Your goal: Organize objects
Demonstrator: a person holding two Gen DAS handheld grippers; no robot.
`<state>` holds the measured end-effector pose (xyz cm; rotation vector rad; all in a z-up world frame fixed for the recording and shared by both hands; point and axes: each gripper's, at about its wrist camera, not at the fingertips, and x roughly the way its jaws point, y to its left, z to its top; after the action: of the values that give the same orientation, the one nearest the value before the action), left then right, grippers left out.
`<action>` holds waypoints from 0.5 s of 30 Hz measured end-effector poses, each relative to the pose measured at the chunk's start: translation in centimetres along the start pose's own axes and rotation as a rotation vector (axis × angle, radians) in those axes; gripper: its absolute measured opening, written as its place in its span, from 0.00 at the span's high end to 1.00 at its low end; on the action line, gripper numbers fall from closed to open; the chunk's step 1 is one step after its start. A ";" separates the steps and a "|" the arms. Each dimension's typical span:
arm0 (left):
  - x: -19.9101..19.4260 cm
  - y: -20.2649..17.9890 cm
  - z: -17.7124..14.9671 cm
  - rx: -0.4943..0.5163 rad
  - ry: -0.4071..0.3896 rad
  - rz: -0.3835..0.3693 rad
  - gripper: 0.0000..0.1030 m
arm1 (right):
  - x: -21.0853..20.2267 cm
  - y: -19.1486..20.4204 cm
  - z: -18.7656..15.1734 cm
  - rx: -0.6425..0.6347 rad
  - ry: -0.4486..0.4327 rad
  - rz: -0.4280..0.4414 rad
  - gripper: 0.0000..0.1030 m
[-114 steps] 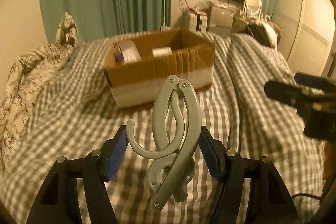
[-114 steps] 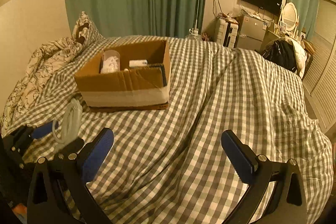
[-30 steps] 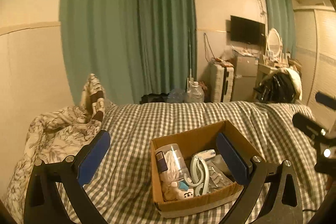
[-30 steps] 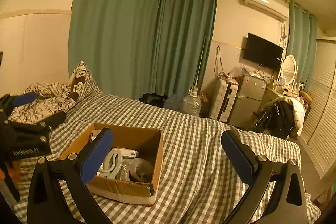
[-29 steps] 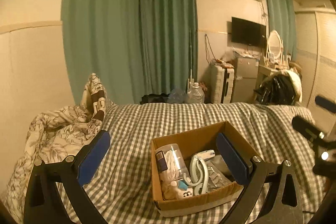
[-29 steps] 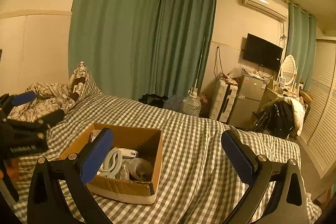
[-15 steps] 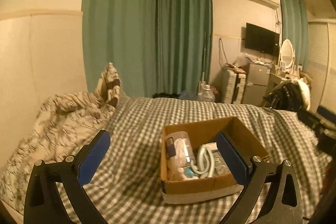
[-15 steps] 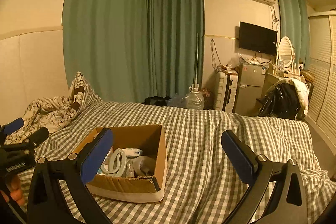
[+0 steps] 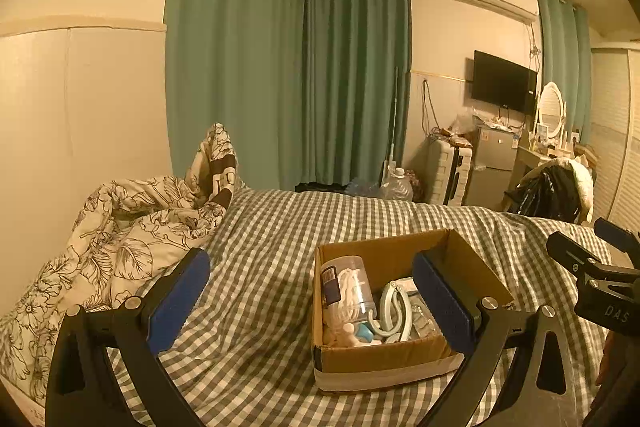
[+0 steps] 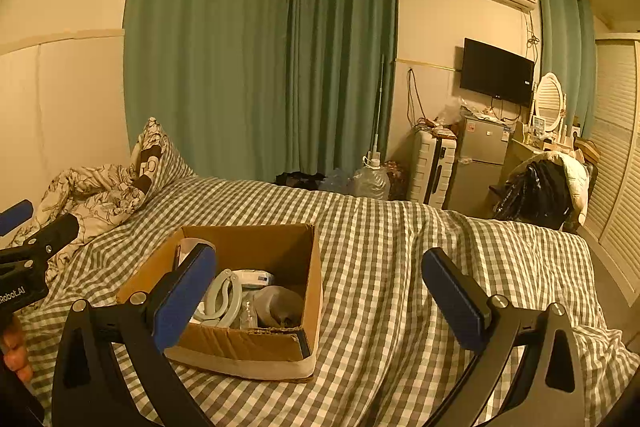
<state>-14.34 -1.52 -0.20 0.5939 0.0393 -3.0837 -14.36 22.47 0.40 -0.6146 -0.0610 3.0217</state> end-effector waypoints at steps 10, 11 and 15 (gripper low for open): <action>0.1 0.0 -0.1 0.009 0.001 0.005 0.00 | 0.5 0.4 -0.3 -0.014 0.020 0.008 0.00; 0.1 0.0 0.0 0.010 0.002 0.004 0.00 | 0.6 0.5 -0.4 -0.015 0.022 0.007 0.00; 0.1 0.1 -0.1 0.011 0.004 0.006 0.00 | 0.8 0.5 -0.5 -0.017 0.028 0.007 0.00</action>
<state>-14.45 -1.58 -0.33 0.5990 0.0198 -3.0794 -14.95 22.02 -0.35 -0.6595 -0.0835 3.0213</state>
